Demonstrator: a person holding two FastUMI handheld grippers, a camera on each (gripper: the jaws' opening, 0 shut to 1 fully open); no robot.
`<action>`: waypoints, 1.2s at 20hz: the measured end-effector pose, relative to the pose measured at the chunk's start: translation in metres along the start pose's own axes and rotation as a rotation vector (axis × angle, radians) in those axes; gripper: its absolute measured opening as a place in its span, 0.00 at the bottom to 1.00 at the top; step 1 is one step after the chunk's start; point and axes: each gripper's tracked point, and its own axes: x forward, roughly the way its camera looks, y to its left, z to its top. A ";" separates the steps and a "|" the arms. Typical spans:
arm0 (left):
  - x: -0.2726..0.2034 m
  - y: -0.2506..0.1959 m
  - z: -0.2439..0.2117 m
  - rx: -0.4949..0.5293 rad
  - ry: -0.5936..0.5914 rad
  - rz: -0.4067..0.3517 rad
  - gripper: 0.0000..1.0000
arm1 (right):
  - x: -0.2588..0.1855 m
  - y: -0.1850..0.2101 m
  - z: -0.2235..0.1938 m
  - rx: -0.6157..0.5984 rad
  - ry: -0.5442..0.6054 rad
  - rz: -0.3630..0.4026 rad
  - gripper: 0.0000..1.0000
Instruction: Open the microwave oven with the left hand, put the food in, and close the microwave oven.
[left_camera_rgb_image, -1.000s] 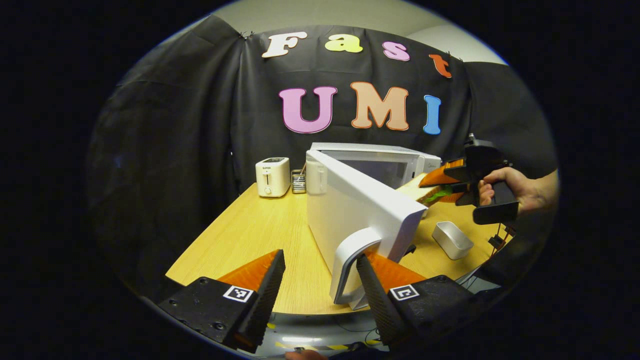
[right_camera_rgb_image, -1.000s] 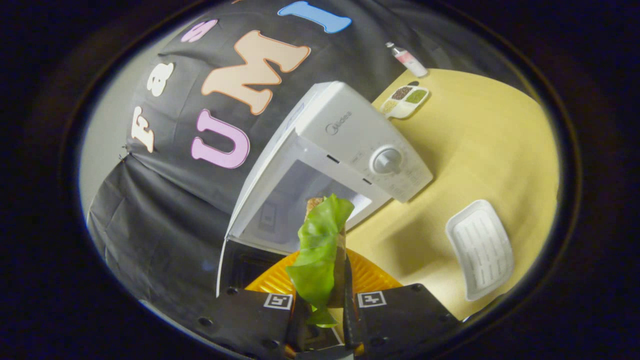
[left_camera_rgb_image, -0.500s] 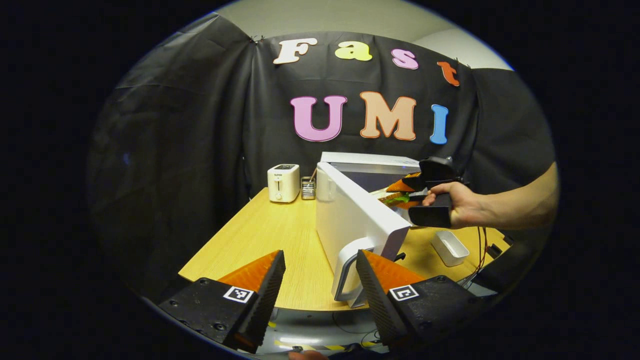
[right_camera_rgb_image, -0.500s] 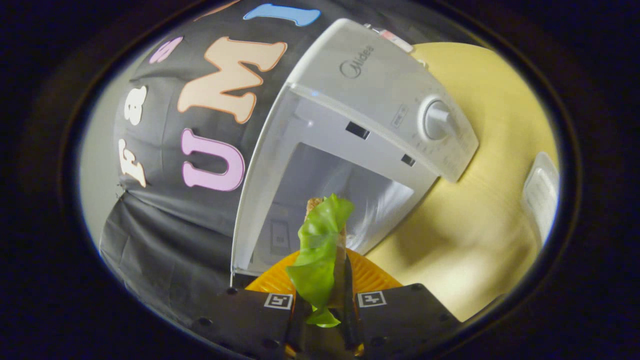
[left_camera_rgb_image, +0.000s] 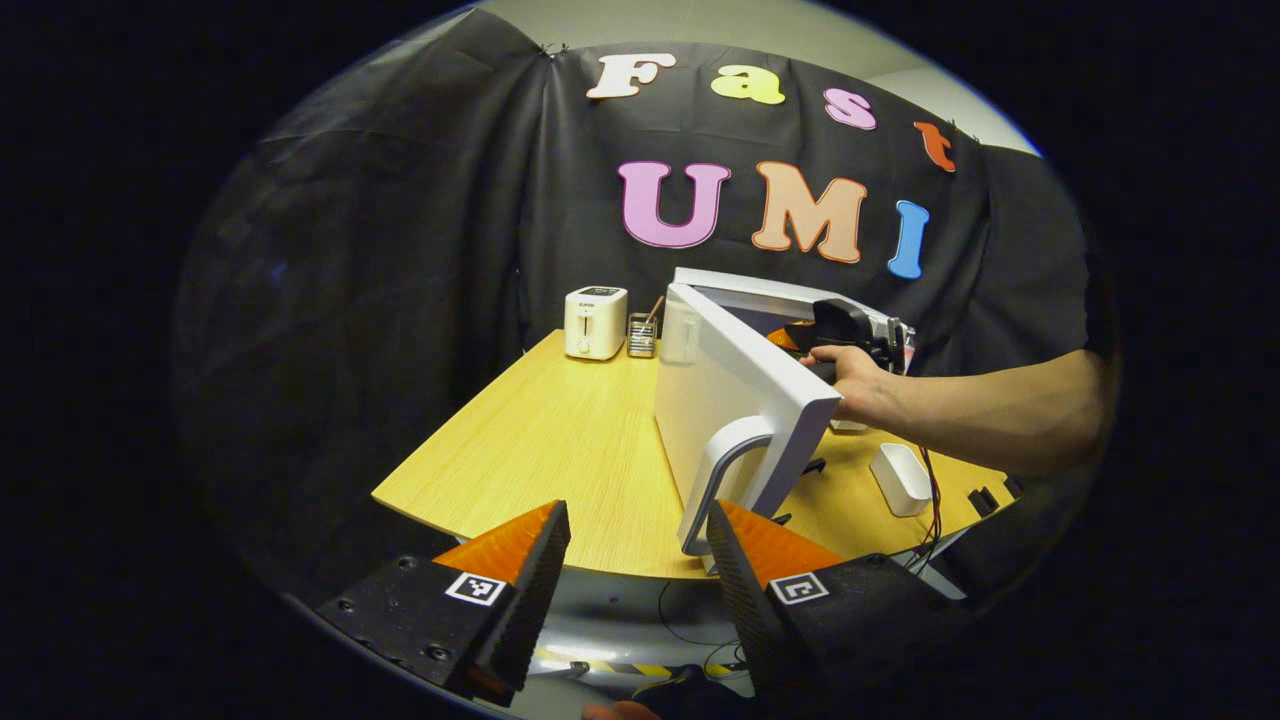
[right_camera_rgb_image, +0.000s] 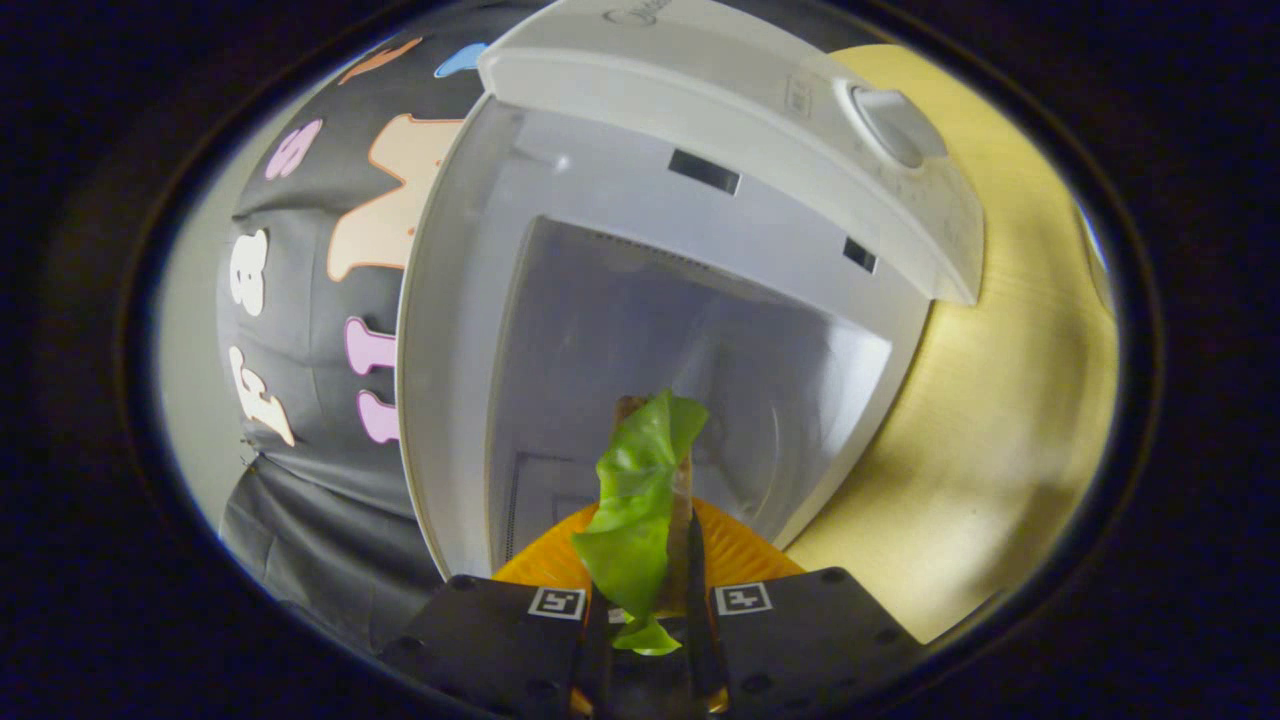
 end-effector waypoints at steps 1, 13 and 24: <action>-0.003 0.002 -0.002 -0.008 0.005 0.010 0.81 | 0.006 -0.003 0.000 0.003 -0.012 -0.007 0.32; -0.014 0.015 -0.034 -0.143 0.074 0.087 0.83 | 0.036 -0.028 0.016 -0.104 -0.106 -0.044 0.32; -0.017 0.006 -0.033 -0.137 0.069 0.065 0.83 | 0.034 -0.021 0.013 -0.350 -0.148 -0.067 0.78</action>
